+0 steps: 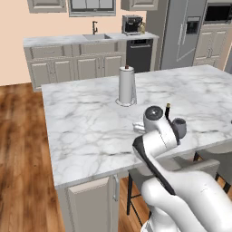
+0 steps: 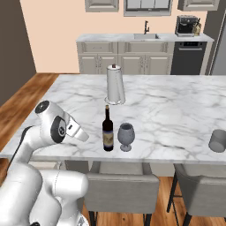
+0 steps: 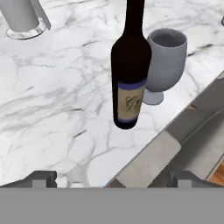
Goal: There is a wine glass and glass cup on the dining counter. Place the wine bottle next to the wine glass and the juice bottle next to the glass cup.
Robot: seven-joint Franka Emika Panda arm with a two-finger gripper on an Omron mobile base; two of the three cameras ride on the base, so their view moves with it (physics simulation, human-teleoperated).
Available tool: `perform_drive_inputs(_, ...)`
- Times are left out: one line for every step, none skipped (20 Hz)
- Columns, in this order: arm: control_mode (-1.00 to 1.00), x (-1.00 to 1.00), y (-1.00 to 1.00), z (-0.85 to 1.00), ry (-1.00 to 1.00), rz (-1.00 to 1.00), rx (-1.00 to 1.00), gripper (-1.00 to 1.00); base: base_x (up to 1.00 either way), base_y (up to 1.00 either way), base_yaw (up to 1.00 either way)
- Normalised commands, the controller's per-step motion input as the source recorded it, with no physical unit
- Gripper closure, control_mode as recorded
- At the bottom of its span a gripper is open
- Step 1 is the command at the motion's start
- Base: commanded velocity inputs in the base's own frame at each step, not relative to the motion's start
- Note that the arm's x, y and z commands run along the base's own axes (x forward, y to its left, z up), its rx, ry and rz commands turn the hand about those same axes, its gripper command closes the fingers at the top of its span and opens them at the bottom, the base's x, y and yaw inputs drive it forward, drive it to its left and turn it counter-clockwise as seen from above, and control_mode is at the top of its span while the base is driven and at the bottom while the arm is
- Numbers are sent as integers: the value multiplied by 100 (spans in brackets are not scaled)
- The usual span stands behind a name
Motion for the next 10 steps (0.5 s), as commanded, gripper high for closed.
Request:
perform_drive_inputs(-100, -51, 3, 31, 11, 31, 8, -100, 0, 0, 0)
perform_drive_inputs(-100, -49, 4, 31, 13, 32, 9, -100, 0, 0, 0)
perform_drive_inputs(-100, -51, 6, 29, 11, 36, 7, -100, 0, 0, 0)
perform_drive_inputs(-100, -55, 9, 30, 10, 39, 4, -100, 0, 0, 0)
perform_drive_inputs(-100, -57, 7, 30, 9, 41, 5, -100, 0, 0, 0)
perform_drive_inputs(-100, -59, 6, 27, 8, 43, 7, -100, 0, 0, 0)
perform_drive_inputs(-100, -60, 9, 24, 7, 44, 6, -100, 0, 0, 0)
perform_drive_inputs(-100, -59, 13, 24, 7, 41, 5, -100, 0, 0, 0)
perform_drive_inputs(-100, -59, 14, 25, 7, 40, 5, -100, 0, 0, 0)
perform_drive_inputs(-100, -55, 13, 29, 9, 33, 6, -100, 0, 0, 0)
